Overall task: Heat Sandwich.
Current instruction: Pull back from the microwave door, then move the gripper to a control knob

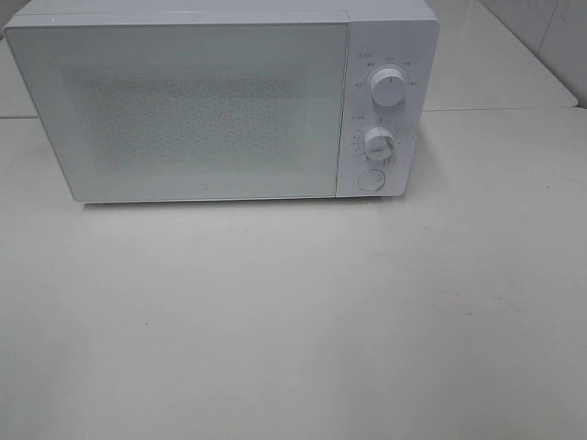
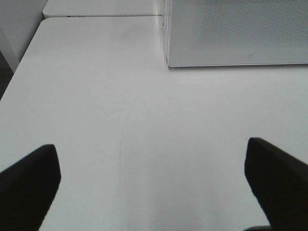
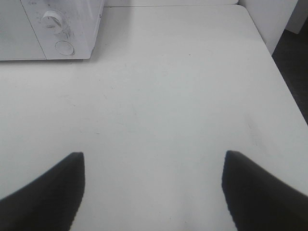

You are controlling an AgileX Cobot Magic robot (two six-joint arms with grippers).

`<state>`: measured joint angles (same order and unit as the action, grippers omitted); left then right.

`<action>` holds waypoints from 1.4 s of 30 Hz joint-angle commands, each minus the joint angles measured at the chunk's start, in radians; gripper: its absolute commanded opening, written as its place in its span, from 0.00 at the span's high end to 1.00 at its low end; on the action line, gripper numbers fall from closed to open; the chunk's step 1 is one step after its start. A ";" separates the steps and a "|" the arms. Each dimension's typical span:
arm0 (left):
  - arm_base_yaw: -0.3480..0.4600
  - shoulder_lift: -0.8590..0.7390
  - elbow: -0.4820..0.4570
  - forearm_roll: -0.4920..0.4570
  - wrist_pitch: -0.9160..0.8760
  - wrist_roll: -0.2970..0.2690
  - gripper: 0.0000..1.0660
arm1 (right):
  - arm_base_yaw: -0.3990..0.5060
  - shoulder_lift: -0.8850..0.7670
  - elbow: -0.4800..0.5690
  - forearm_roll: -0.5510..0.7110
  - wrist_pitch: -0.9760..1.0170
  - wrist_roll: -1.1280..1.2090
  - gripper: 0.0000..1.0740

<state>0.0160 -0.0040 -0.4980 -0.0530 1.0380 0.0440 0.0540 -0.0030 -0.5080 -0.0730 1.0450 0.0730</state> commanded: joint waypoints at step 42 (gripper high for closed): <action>-0.001 -0.028 0.004 -0.010 -0.005 -0.002 0.08 | -0.001 0.575 0.010 0.011 -0.628 0.014 0.30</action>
<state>0.0160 -0.0040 -0.4980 -0.0530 1.0380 0.0440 0.0540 0.5570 -0.4990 -0.0640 0.4550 0.0810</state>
